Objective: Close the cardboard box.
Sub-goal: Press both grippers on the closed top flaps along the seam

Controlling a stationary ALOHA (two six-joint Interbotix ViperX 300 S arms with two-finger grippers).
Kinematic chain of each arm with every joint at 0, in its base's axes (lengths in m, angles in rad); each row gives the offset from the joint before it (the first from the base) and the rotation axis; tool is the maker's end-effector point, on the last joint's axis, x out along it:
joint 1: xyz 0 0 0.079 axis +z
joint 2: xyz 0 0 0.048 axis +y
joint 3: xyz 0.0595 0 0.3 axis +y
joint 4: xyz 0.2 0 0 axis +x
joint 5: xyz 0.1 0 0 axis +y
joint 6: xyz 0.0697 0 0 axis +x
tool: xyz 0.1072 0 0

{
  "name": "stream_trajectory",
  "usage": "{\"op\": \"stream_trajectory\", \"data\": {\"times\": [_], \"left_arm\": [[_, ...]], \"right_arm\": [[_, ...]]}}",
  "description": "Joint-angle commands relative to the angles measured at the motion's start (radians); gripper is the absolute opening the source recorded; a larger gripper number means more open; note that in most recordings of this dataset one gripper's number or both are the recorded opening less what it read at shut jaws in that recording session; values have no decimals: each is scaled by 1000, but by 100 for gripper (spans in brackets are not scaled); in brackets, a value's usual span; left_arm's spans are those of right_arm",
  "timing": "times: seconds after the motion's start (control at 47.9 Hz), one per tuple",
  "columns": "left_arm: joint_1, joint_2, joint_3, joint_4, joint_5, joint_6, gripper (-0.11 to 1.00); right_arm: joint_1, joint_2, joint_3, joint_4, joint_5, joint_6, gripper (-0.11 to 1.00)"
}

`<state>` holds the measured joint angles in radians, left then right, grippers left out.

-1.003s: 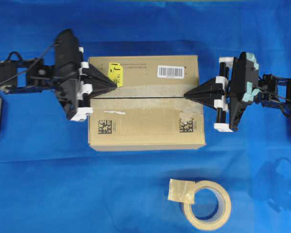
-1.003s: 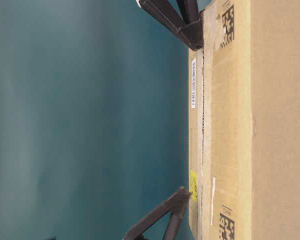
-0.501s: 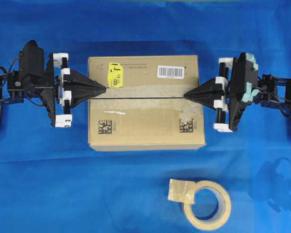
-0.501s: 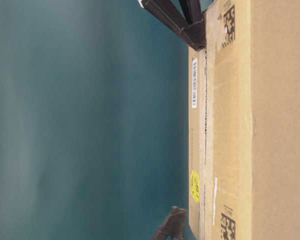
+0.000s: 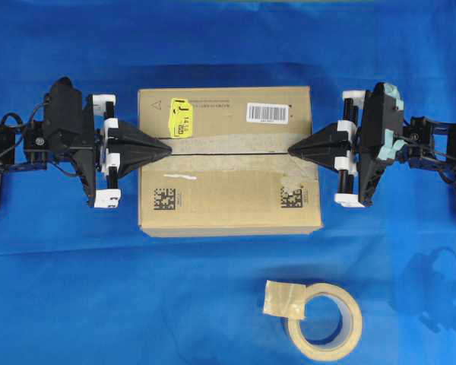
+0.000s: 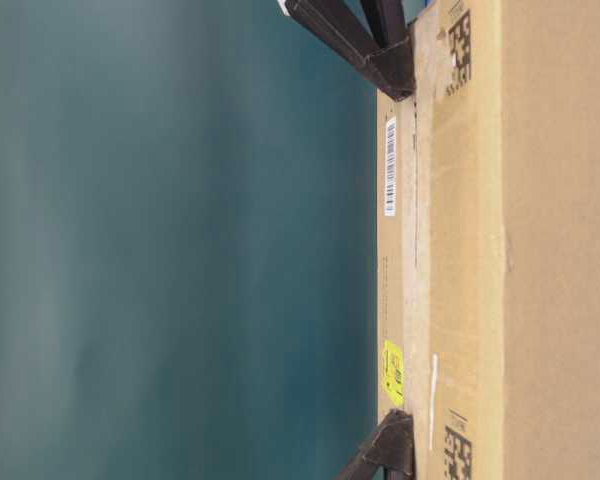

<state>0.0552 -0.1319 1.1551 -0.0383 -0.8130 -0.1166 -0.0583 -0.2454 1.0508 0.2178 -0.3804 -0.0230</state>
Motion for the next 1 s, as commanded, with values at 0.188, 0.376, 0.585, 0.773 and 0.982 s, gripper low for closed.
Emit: {"op": "stream_trajectory", "data": {"times": [0.188,0.376,0.585,0.773,0.982], "left_arm": [[-9,-5,-6,-2,-8,2,0],[-15,-5,-6,-2,-8,2,0],[-18,-5,-6,-2,-8,2,0],[-20,-5,-8,-2,-6,2,0],[-21,-3,-8,-2,-6,2,0]], "right_arm": [[-3,-5,-8,3,-6,0,0],[-3,-5,-8,2,-8,0,0],[-3,-5,-6,2,-6,2,0],[-3,-5,-8,2,-8,0,0],[-3,-5,-6,2,-6,0,0]]}}
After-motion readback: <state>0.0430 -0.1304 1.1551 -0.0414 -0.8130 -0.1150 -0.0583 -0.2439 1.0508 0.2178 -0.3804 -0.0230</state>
